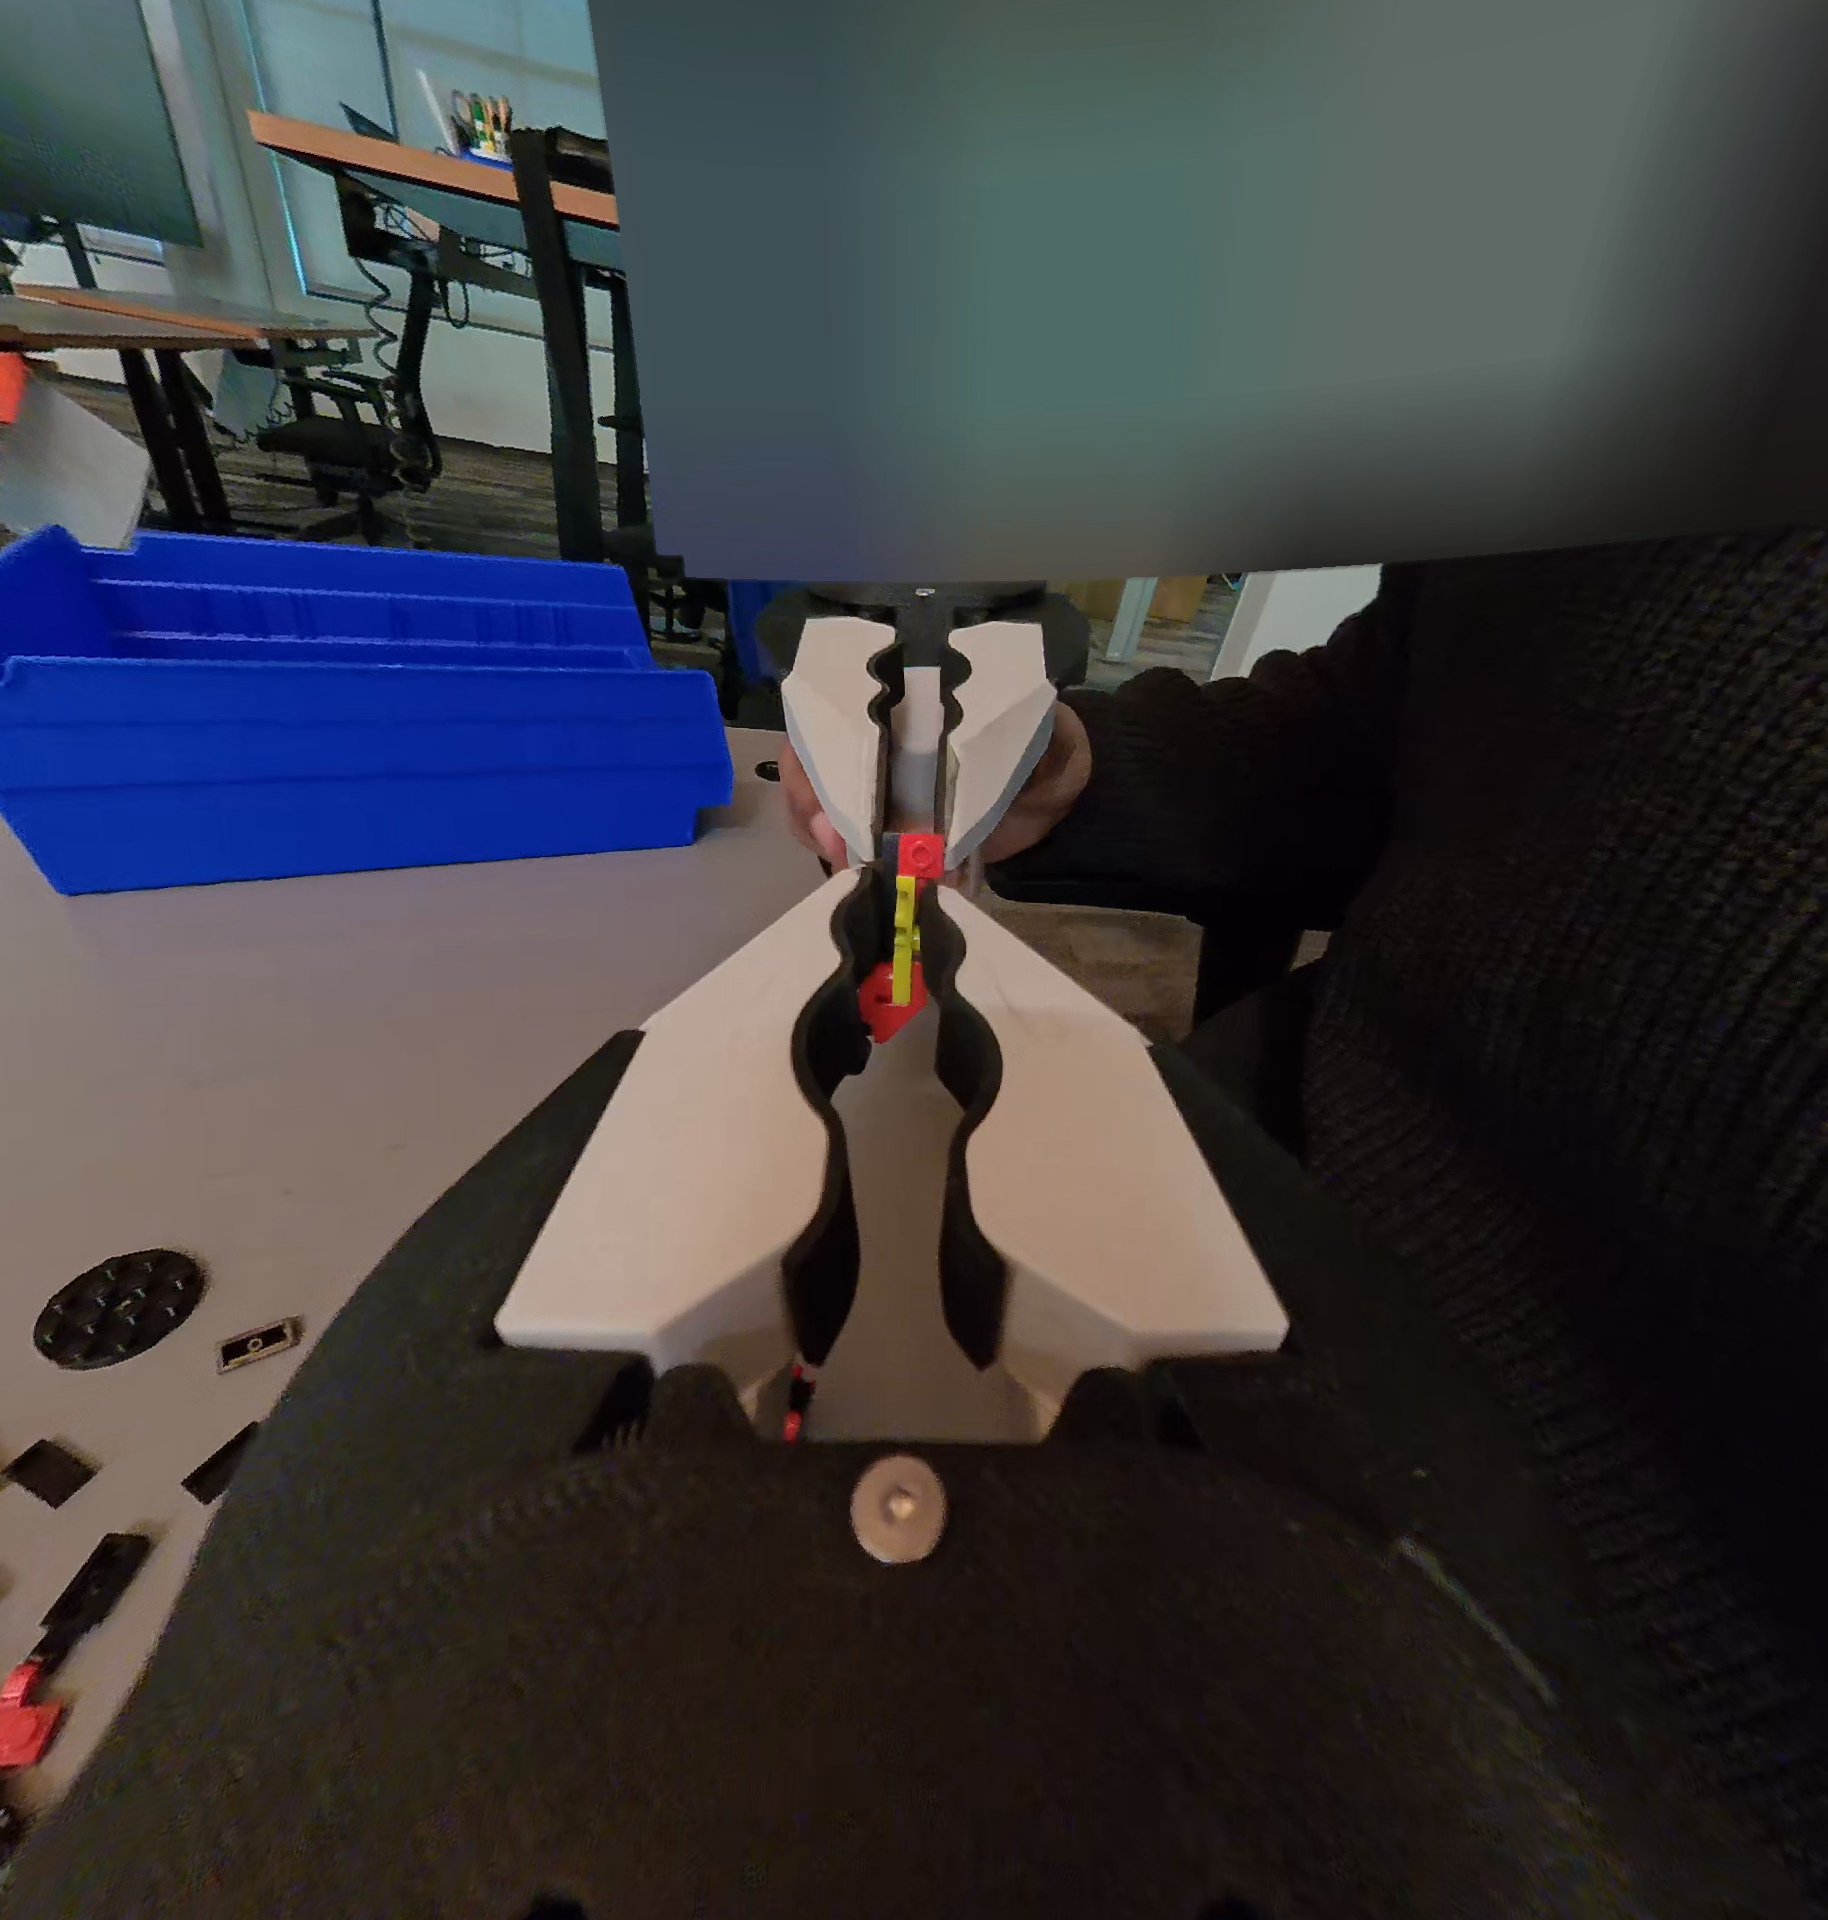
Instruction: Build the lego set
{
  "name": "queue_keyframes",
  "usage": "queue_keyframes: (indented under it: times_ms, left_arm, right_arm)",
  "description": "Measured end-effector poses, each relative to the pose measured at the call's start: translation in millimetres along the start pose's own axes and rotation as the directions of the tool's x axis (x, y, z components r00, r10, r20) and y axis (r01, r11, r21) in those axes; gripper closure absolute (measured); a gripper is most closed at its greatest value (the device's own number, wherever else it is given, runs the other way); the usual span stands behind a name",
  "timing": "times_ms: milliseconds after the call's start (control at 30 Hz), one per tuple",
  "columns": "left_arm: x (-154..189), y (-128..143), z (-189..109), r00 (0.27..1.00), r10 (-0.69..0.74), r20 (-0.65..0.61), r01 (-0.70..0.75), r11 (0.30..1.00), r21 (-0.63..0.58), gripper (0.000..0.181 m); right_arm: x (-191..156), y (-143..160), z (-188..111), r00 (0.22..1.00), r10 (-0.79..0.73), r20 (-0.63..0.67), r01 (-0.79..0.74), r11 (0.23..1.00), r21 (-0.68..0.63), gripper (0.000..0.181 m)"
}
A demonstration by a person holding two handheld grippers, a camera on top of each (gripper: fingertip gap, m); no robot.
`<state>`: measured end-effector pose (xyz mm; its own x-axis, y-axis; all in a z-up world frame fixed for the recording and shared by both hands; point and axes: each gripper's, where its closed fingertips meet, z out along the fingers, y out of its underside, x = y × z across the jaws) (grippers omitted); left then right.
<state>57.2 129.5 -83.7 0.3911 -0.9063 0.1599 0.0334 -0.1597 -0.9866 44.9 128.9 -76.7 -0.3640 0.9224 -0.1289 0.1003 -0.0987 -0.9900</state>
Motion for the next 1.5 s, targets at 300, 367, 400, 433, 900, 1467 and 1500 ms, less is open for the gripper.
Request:
queue_keyframes:
  times_ms: [300, 367, 400, 433, 900, 1467, 1500]
  left_arm:
    - [-2.2, -5.9, -4.1, 1.000, -0.015, -0.002, 0.015, 0.999, 0.041, 0.178]
    - [-2.1, -4.4, -3.4, 1.000, -0.017, -0.004, 0.017, 0.999, 0.035, 0.177]
    - [-1.8, -4.0, -3.0, 1.000, -0.016, -0.004, 0.016, 0.999, 0.034, 0.177]
    - [-1.0, -3.7, -2.5, 1.000, -0.016, -0.008, 0.016, 0.999, 0.033, 0.178]
    - [-12.8, 8.3, 0.1, 0.996, -0.083, 0.034, 0.083, 0.997, 0.003, 0.164]
    - [-54.3, 52.3, 0.8, 0.961, -0.091, 0.260, 0.144, 0.970, -0.194, 0.141]
    - [-55.1, 52.2, 0.4, 0.960, -0.094, 0.263, 0.148, 0.970, -0.192, 0.142]
  right_arm:
    - [2.0, -4.3, -4.7, 1.000, 0.020, 0.008, -0.020, 0.999, 0.044, 0.162]
    - [1.6, -2.6, -3.7, 1.000, 0.020, 0.009, -0.021, 0.999, 0.034, 0.163]
    - [1.1, -2.0, -3.0, 1.000, 0.020, 0.010, -0.021, 0.999, 0.031, 0.163]
    - [0.7, -1.6, -2.3, 1.000, 0.022, 0.011, -0.022, 0.999, 0.029, 0.164]
    - [15.7, 12.2, -1.8, 0.979, 0.205, -0.011, -0.205, 0.979, -0.007, 0.173]
    - [101.9, 137.8, -39.6, 0.568, 0.661, -0.490, -0.788, 0.610, -0.090, 0.176]
    - [103.2, 138.0, -40.4, 0.575, 0.648, -0.499, -0.780, 0.618, -0.097, 0.177]
